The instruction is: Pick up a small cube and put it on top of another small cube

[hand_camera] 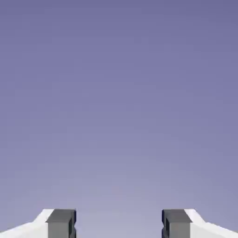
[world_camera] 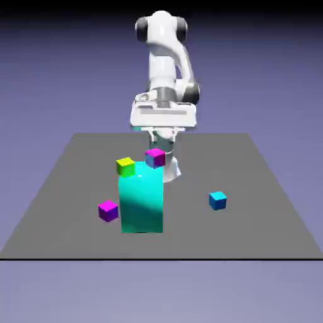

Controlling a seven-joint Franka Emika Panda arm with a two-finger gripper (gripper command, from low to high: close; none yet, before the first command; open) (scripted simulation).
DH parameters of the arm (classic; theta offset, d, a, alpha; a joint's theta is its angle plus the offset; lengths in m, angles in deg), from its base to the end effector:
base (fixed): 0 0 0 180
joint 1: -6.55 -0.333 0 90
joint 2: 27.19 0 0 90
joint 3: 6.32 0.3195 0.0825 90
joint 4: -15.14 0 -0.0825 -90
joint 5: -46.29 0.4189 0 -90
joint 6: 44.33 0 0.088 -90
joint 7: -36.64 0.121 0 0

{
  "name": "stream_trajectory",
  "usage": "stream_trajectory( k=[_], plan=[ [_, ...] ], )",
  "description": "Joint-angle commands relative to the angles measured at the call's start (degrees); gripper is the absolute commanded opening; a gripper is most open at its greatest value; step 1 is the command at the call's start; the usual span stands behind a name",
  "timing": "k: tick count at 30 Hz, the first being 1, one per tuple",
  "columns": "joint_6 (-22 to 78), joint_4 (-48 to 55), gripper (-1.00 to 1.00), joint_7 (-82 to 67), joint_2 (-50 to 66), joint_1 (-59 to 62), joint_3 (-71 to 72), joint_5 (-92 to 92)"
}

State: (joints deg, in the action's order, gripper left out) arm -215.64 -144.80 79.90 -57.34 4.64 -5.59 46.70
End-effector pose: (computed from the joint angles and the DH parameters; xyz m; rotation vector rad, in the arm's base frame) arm 0.4312 0.0192 0.4137 -2.5354 0.9470 -0.9464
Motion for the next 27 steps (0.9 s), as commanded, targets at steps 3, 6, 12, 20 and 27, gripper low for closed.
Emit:
stream_trajectory(
  k=[3, 6, 12, 20, 27],
  plan=[
    [6.7, 2.6, 0.0, 2.0, 6.2, -3.0, 1.8, 1.0],
    [13.4, 5.3, 0.0, 4.0, 12.5, -6.1, 3.7, 2.1],
    [26.9, 10.6, 0.0, 8.0, 24.9, -12.1, 7.3, 4.1],
    [44.8, 17.6, 0.0, 13.3, 41.5, -20.2, 12.2, 6.8],
    [37.3, 15.8, 0.0, 14.3, 51.0, -22.4, 12.5, 6.8]
  ],
)
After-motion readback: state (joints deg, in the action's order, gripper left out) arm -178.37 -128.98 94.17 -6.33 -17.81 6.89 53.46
